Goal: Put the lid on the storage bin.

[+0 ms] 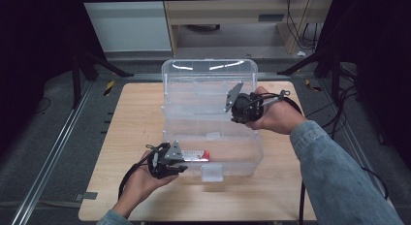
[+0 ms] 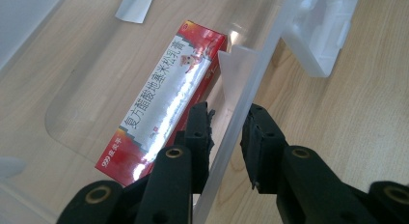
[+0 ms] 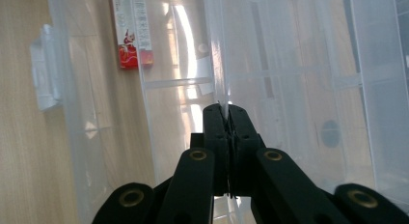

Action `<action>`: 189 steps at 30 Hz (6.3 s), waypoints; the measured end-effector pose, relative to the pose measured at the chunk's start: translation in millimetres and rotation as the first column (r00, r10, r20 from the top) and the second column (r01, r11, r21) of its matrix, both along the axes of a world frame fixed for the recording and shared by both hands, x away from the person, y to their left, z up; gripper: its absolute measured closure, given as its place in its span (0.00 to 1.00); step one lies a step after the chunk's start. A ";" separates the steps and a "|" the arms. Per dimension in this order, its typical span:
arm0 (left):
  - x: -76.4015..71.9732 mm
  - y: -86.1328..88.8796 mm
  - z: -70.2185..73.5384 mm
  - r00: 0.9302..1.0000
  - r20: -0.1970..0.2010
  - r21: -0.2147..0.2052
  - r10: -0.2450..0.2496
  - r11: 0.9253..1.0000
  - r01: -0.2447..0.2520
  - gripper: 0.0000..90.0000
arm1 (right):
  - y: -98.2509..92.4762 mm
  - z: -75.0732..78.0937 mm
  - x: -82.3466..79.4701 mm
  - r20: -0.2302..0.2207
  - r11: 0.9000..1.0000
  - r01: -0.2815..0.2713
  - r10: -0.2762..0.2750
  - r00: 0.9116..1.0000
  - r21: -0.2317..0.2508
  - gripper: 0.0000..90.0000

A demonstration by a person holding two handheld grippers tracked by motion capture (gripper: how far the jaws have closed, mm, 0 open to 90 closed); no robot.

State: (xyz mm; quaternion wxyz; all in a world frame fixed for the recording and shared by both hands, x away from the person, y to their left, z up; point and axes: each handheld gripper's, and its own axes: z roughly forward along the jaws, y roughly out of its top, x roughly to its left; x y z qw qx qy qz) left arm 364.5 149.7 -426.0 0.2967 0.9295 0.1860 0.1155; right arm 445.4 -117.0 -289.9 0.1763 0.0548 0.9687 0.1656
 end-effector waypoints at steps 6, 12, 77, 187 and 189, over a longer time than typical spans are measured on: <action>-0.2 0.1 -0.3 1.000 0.002 -0.002 -0.002 1.000 0.002 0.81 | -1.4 -3.3 -9.0 -0.002 1.000 -0.014 0.014 1.000 0.001 0.99; -0.4 1.0 -0.7 1.000 0.005 -0.004 -0.004 1.000 0.004 0.81 | -4.8 -6.7 -16.0 -0.006 1.000 -0.017 0.017 1.000 0.008 0.98; 12.7 77.2 121.8 0.954 0.063 -0.423 0.293 0.874 -0.240 0.72 | -14.4 -18.6 -32.3 0.008 0.998 -0.017 0.016 1.000 0.067 0.95; 9.2 80.4 71.7 0.949 -0.069 -0.455 0.307 0.837 -0.304 0.99 | -124.7 -32.1 -96.4 0.038 0.819 0.346 -0.407 0.913 0.457 0.86; 8.3 80.7 70.7 0.949 -0.068 -0.456 0.308 0.836 -0.304 0.99 | -126.5 -32.4 -96.2 0.037 0.819 0.347 -0.407 0.913 0.457 0.86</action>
